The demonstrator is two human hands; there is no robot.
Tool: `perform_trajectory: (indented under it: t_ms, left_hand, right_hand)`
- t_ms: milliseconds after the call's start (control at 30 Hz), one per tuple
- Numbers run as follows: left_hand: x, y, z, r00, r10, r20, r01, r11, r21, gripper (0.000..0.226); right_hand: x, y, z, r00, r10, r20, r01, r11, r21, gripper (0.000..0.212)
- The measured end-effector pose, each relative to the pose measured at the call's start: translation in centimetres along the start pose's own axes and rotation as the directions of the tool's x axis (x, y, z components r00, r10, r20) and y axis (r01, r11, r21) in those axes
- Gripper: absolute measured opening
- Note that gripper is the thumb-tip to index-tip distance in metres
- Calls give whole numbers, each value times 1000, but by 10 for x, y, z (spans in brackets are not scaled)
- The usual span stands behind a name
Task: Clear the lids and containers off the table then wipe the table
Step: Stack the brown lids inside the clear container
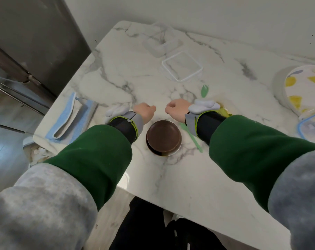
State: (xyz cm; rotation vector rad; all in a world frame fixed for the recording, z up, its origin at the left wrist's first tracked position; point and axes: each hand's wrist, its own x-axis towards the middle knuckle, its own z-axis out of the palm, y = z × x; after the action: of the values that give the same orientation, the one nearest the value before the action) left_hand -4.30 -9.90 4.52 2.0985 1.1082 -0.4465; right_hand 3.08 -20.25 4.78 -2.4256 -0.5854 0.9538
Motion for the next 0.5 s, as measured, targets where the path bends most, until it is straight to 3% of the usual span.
perform_trajectory:
  t_ms: [500]
  left_hand:
    - [121,9,-98,994,90,68,-71,969,-235,35]
  right_hand:
    - [106,-88,-16,989,84,-123,-83,996,17,32]
